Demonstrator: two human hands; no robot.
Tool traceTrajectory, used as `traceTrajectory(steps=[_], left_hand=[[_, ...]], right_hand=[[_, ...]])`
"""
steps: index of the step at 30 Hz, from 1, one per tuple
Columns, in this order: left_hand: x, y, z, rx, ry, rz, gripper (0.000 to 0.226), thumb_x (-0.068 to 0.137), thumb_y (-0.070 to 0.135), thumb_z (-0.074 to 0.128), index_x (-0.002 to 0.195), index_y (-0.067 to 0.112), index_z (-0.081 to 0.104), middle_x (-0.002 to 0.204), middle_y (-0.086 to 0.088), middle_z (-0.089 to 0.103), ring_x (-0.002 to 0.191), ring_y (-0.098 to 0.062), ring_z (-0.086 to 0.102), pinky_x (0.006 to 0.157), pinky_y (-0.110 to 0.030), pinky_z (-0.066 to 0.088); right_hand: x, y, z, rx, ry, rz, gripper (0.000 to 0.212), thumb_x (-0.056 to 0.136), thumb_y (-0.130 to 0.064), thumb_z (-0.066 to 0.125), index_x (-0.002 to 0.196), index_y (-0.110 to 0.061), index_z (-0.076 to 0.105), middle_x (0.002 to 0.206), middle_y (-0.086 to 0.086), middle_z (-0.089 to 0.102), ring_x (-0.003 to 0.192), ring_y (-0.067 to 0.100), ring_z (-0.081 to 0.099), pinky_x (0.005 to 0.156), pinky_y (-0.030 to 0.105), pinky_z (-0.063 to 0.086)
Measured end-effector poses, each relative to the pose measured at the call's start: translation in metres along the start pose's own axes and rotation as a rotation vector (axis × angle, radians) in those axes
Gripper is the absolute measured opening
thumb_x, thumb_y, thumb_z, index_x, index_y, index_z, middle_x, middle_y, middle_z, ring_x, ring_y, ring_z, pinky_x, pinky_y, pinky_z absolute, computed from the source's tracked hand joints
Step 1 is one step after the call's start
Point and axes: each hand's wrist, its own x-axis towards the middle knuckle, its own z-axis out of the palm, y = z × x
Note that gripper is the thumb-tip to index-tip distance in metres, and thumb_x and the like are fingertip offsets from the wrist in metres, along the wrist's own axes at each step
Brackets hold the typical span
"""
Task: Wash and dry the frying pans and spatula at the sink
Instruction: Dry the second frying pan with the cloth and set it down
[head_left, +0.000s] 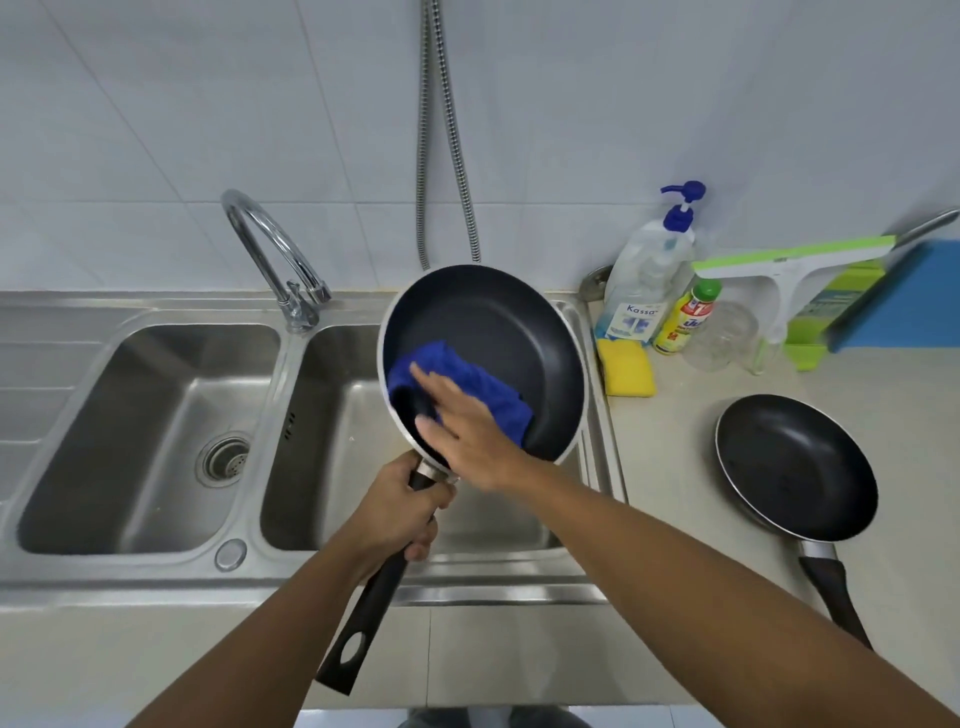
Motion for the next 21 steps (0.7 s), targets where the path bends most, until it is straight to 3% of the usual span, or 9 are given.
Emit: traceTrajectory(steps=[3, 6, 9, 12, 15, 17, 19, 21], left_hand=[[0.003, -0.002, -0.012, -0.058, 0.008, -0.019, 0.012, 0.096, 0.0, 0.062, 0.1, 0.005, 0.051, 0.077, -0.013, 0.047, 0.037, -0.016, 0.034, 0.037, -0.022, 0.032], [0.001, 0.002, -0.024, -0.075, -0.043, -0.049, 0.014, 0.096, -0.003, 0.062, 0.101, 0.004, 0.051, 0.076, -0.013, 0.047, 0.038, -0.017, 0.032, 0.038, -0.022, 0.03], [-0.006, 0.009, -0.031, -0.017, -0.102, -0.087, 0.018, 0.096, -0.003, 0.061, 0.111, 0.002, 0.051, 0.067, -0.011, 0.044, 0.04, -0.017, 0.033, 0.039, -0.023, 0.03], [-0.011, 0.018, -0.035, 0.064, -0.186, -0.119, 0.026, 0.096, -0.003, 0.061, 0.118, 0.008, 0.053, 0.064, -0.007, 0.044, 0.042, -0.015, 0.035, 0.04, -0.025, 0.033], [-0.013, 0.024, -0.036, 0.173, -0.233, -0.135, 0.035, 0.097, 0.001, 0.062, 0.126, 0.019, 0.052, 0.07, -0.007, 0.051, 0.044, -0.012, 0.038, 0.04, -0.026, 0.036], [-0.012, 0.024, -0.034, 0.211, -0.221, -0.128, 0.038, 0.098, 0.004, 0.062, 0.129, 0.023, 0.049, 0.079, -0.011, 0.053, 0.044, -0.012, 0.039, 0.041, -0.027, 0.037], [-0.008, 0.023, -0.031, 0.223, -0.198, -0.114, 0.043, 0.098, 0.005, 0.061, 0.132, 0.027, 0.048, 0.083, -0.013, 0.052, 0.044, -0.012, 0.04, 0.04, -0.027, 0.037], [-0.004, 0.026, -0.028, 0.234, -0.172, -0.093, 0.042, 0.097, 0.003, 0.059, 0.129, 0.028, 0.049, 0.085, -0.014, 0.051, 0.043, -0.013, 0.039, 0.04, -0.027, 0.036]], right_hand=[[-0.03, 0.04, -0.017, -0.187, -0.137, -0.196, 0.045, 0.1, -0.026, 0.057, 0.145, -0.026, 0.054, 0.165, -0.014, 0.025, 0.152, 0.011, 0.023, 0.12, 0.053, 0.028], [-0.046, 0.081, -0.05, -0.479, -0.179, -0.243, 0.051, 0.094, -0.019, 0.06, 0.143, -0.03, 0.055, 0.163, -0.006, 0.03, 0.149, 0.015, 0.029, 0.116, 0.048, 0.034], [-0.038, 0.106, -0.087, -0.853, -0.14, -0.242, 0.063, 0.08, -0.025, 0.067, 0.141, -0.031, 0.052, 0.156, 0.007, 0.039, 0.142, 0.027, 0.04, 0.111, 0.052, 0.036], [-0.009, 0.099, -0.114, -1.093, -0.103, -0.183, 0.064, 0.072, -0.019, 0.074, 0.13, -0.03, 0.05, 0.146, 0.012, 0.047, 0.127, 0.034, 0.051, 0.096, 0.051, 0.045], [0.031, 0.069, -0.127, -1.14, -0.002, -0.16, 0.061, 0.064, -0.001, 0.076, 0.115, -0.023, 0.051, 0.132, 0.014, 0.045, 0.102, 0.038, 0.051, 0.075, 0.049, 0.049], [0.053, 0.049, -0.127, -1.098, 0.098, -0.208, 0.053, 0.066, 0.004, 0.074, 0.111, -0.017, 0.055, 0.127, 0.014, 0.044, 0.098, 0.038, 0.05, 0.072, 0.048, 0.048], [0.062, 0.024, -0.115, -0.903, 0.189, -0.24, 0.036, 0.08, -0.002, 0.068, 0.112, -0.014, 0.059, 0.127, 0.011, 0.049, 0.107, 0.032, 0.048, 0.086, 0.047, 0.045], [0.061, -0.001, -0.095, -0.623, 0.213, -0.257, 0.019, 0.096, -0.017, 0.061, 0.115, -0.014, 0.06, 0.121, -0.002, 0.051, 0.108, 0.009, 0.04, 0.1, 0.03, 0.035]])
